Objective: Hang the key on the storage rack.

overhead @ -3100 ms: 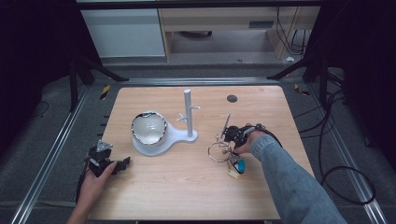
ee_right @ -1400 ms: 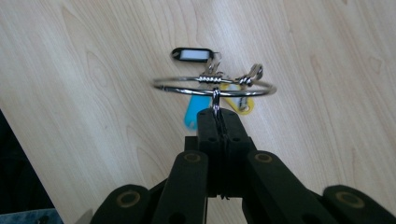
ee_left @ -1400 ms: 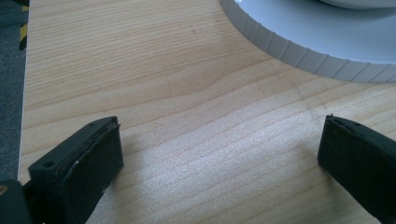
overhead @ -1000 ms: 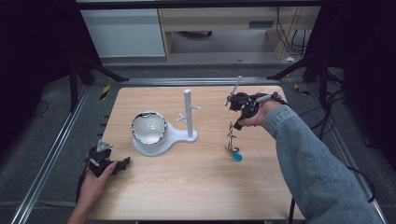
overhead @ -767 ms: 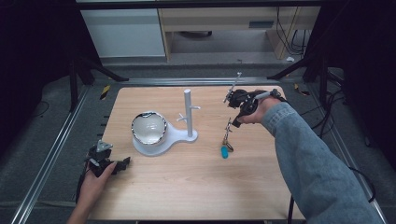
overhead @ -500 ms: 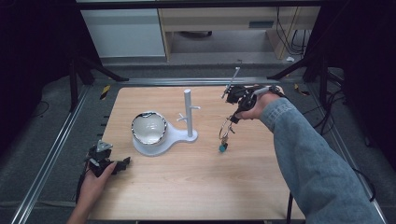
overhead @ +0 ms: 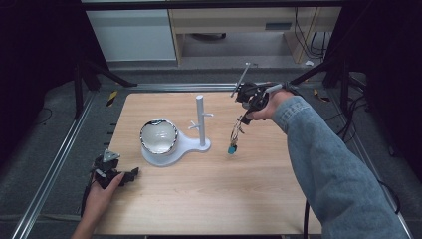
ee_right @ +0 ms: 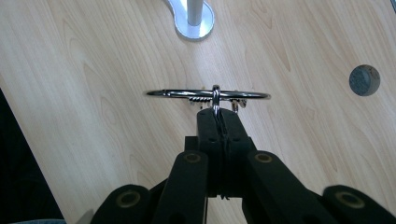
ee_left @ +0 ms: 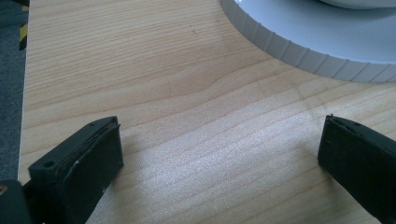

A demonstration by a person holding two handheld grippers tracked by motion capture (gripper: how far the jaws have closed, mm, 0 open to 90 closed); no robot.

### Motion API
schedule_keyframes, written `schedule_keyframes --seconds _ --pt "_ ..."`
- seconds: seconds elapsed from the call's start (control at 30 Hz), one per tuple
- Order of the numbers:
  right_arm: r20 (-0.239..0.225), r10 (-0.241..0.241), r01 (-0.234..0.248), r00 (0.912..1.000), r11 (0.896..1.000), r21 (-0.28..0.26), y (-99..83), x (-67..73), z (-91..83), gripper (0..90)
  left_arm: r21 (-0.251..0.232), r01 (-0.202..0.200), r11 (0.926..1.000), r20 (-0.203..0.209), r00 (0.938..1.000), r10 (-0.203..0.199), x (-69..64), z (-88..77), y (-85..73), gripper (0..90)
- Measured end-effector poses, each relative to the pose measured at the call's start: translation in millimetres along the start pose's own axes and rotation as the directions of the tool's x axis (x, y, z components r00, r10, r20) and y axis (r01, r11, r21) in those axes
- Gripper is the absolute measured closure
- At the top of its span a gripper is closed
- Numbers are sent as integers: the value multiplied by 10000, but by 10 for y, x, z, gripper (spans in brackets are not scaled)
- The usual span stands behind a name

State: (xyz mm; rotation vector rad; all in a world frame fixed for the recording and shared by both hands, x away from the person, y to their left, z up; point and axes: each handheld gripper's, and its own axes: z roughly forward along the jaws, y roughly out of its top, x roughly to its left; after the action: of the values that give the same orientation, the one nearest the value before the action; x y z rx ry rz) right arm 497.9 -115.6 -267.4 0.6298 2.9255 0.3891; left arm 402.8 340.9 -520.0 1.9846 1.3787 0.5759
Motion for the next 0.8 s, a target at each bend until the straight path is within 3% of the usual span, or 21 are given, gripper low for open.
schedule_keyframes --seconds 0.8 --pt "56 -304 305 9995 9993 -193 375 29 -67 890 0 2 10000 0 10000 -2 0 0 0 0"
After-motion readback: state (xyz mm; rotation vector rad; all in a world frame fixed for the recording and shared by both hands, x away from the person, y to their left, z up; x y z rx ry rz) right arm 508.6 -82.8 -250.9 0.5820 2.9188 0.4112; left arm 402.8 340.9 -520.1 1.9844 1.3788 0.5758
